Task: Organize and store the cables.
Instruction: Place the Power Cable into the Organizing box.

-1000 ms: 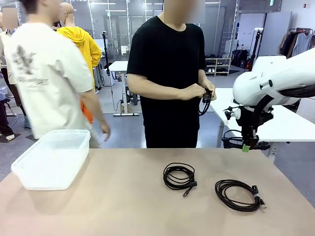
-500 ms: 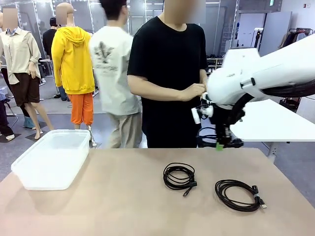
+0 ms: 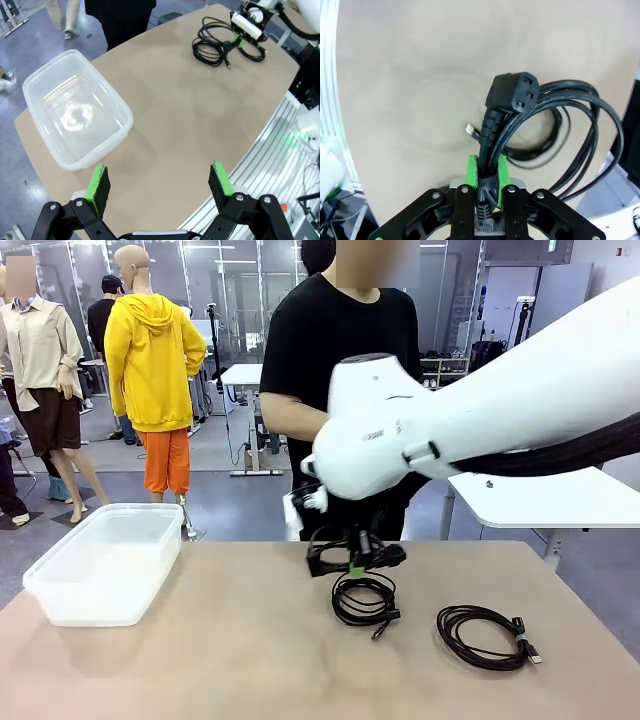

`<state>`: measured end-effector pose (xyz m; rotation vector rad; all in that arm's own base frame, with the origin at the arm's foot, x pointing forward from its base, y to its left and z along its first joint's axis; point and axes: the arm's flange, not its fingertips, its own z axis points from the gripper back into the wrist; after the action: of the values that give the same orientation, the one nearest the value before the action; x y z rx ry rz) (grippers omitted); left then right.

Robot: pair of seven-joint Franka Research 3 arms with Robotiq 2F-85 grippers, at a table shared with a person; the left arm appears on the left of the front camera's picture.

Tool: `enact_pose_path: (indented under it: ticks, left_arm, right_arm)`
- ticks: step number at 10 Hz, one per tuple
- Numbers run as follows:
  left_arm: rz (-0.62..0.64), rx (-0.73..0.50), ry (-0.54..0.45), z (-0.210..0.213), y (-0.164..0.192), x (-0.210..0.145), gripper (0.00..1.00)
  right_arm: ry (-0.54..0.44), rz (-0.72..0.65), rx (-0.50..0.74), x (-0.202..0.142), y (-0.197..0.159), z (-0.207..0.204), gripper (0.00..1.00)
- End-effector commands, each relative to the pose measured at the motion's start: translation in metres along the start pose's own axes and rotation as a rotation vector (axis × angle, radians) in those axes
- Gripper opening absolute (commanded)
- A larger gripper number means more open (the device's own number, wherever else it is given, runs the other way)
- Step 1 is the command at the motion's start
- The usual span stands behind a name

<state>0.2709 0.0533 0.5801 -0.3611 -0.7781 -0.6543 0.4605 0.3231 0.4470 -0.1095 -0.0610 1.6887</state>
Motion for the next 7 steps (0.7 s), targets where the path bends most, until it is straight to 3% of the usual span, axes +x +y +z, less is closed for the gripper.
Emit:
enact_pose_path:
  ticks: [1,7]
  left_arm:
    - [0.0,0.0,-0.001,0.0,0.0,0.0,1.0]
    - [0.0,0.0,-0.001,0.0,0.0,0.0,1.0]
  right_arm:
    - [0.018,0.004,-0.029,0.029,0.009,-0.007,0.17]
    - [-0.095,-0.051,0.102,0.067,0.036,-0.068,0.17]
